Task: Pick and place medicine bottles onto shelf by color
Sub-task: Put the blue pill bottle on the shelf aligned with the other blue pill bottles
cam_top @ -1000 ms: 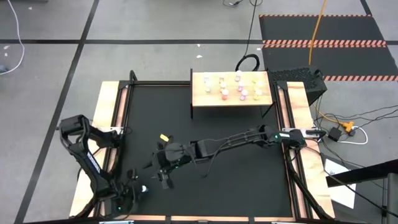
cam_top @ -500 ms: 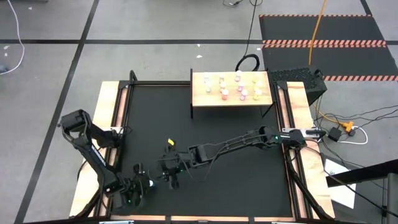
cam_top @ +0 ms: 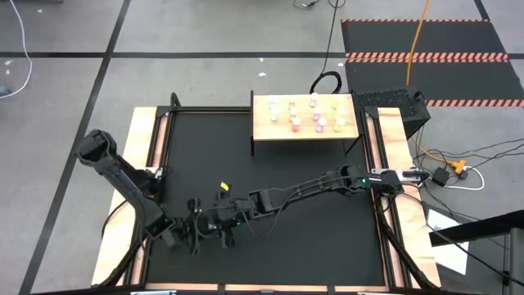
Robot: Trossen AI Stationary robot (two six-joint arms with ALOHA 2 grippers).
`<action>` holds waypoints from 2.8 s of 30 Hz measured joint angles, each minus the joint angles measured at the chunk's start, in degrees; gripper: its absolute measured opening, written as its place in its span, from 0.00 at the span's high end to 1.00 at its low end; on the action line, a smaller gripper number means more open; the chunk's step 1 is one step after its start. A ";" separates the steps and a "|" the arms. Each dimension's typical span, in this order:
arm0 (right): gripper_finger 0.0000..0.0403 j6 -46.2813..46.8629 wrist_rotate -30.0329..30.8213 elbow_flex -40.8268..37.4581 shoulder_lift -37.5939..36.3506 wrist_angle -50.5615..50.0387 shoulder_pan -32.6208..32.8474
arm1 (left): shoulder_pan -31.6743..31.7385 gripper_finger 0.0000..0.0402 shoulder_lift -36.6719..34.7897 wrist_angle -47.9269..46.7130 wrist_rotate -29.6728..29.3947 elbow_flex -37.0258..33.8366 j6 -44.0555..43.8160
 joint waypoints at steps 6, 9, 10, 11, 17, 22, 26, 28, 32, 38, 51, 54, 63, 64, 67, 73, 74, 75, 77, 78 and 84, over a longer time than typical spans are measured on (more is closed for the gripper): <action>0.52 -2.68 3.82 -0.70 -0.09 -1.08 -0.26 | 3.90 0.72 -0.52 0.27 3.41 -0.11 6.03; 0.52 -3.70 4.22 -0.70 -0.09 -2.32 -0.38 | 5.00 0.72 -0.52 0.29 4.93 -0.11 6.78; 0.52 -3.82 4.37 -0.70 -0.12 -2.61 -0.36 | 5.16 0.72 -0.52 0.36 5.05 -0.11 6.84; 0.52 -3.85 4.47 -0.70 -0.13 -2.62 -0.36 | 5.22 0.72 -0.52 0.38 5.02 -0.11 6.89; 0.52 -8.25 7.82 -0.70 -0.20 -2.43 0.83 | 5.11 0.72 -0.57 0.96 4.91 -0.11 7.68; 0.52 -10.50 9.48 -0.78 -0.74 -2.45 1.60 | 4.02 0.72 -0.62 1.61 4.58 0.01 9.24; 0.52 -10.54 9.57 -0.78 -0.87 -3.27 1.71 | 3.76 0.72 -1.43 2.22 5.00 0.08 10.60; 0.52 -10.52 9.43 -0.76 -1.08 -3.98 1.72 | 3.76 0.72 -2.27 3.26 5.12 0.07 12.56; 0.52 -10.16 9.46 -0.65 -1.55 -3.77 1.88 | 3.66 0.72 -4.18 3.66 5.69 0.04 14.20; 0.55 -11.55 9.67 -0.72 -2.41 -3.73 2.12 | 3.63 0.72 -4.65 4.21 5.54 0.04 14.81; 0.74 -11.33 9.30 -0.74 -3.02 -4.91 1.67 | 3.76 0.72 -4.65 5.61 5.51 0.05 14.01; 0.73 -11.18 9.47 -0.74 -3.02 -4.92 1.62 | 4.44 0.72 -4.61 5.28 4.59 0.04 9.98; 0.71 -11.22 10.17 -0.84 -4.53 -6.96 1.29 | 5.86 0.72 -4.65 3.82 3.51 0.11 8.20; 0.71 -11.19 10.18 -0.85 -4.71 -7.23 1.18 | 5.97 0.72 -4.70 4.00 3.36 0.14 8.22; 0.72 -10.45 9.88 -0.85 -5.36 -7.87 0.90 | 5.98 0.71 -5.44 3.74 3.36 0.17 8.20; 0.72 -9.50 9.94 -0.72 -6.99 -9.99 0.47 | 6.23 0.59 -9.00 2.33 1.44 0.13 7.24; 0.72 -9.47 9.97 -0.74 -7.22 -10.09 0.47 | 6.38 0.56 -9.66 1.78 1.21 0.13 6.68; 0.72 -9.52 10.05 -0.74 -7.63 -10.06 0.44 | 6.53 0.52 -10.49 1.03 1.06 0.12 6.34; 0.72 -9.72 10.87 -0.74 -8.66 -10.32 0.38 | 6.69 0.45 -12.11 -0.67 0.85 0.11 5.27; 0.72 -9.83 11.26 -0.74 -9.27 -10.48 0.36 | 6.78 0.41 -12.72 -1.81 0.85 0.11 4.58; 0.72 -11.87 12.80 -0.74 -13.53 -13.57 -1.15 | 7.01 0.22 -15.17 -7.73 0.97 0.07 1.96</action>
